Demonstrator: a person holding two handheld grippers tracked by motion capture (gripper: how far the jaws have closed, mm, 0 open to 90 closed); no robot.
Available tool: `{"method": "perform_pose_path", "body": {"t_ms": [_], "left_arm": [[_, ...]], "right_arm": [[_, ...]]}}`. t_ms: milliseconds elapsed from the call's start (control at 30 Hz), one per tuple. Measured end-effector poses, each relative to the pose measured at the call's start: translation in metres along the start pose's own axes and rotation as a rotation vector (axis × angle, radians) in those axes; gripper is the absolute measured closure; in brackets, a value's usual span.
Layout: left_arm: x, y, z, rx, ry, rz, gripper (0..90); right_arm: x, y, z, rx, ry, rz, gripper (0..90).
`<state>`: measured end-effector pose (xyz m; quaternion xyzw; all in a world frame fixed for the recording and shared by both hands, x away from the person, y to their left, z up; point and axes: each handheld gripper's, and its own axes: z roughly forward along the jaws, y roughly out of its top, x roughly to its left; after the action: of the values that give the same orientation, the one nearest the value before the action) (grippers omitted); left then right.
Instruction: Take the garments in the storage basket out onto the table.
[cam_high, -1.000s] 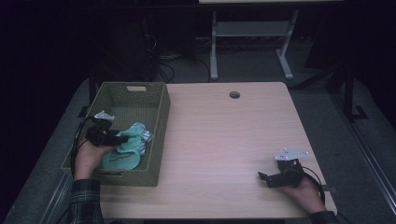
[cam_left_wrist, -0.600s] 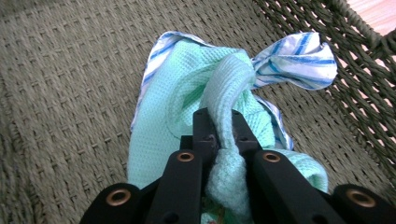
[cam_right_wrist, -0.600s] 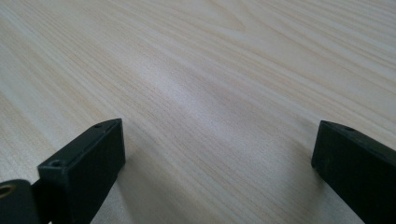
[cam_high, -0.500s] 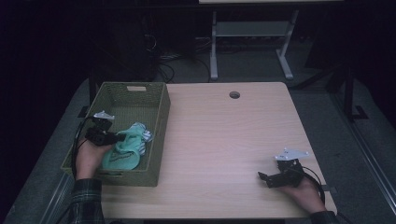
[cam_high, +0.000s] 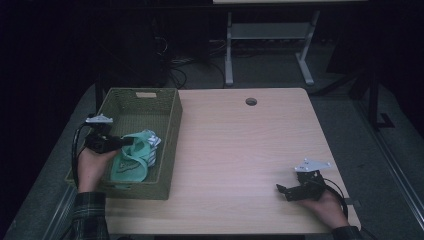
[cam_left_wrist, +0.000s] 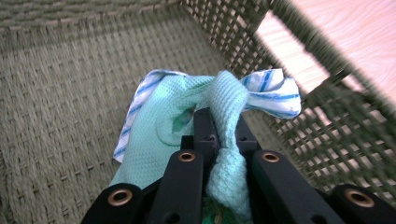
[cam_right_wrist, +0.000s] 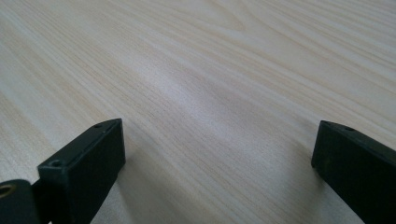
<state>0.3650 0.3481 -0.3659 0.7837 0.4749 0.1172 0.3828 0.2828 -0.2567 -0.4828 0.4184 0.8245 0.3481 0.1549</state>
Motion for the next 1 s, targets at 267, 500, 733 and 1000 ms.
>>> {"method": "perform_pose_path", "body": {"t_ms": [267,500,733,1000], "left_arm": [[-0.012,0.011,-0.012,-0.061,-0.022,0.002,84.8],[-0.024,0.022,-0.019,-0.099,-0.032,0.023,84.9],[-0.032,0.037,-0.029,-0.122,-0.041,0.048,84.8],[-0.04,0.056,-0.043,-0.146,-0.042,0.074,84.9]], "right_arm": [[0.0,0.0,0.0,0.002,0.0,0.002,2.2],[0.0,0.0,0.0,0.0,0.0,0.0,2.2],[0.0,0.0,0.0,0.002,0.002,0.004,2.2],[0.0,0.0,0.0,0.003,0.001,0.005,2.3]]}}
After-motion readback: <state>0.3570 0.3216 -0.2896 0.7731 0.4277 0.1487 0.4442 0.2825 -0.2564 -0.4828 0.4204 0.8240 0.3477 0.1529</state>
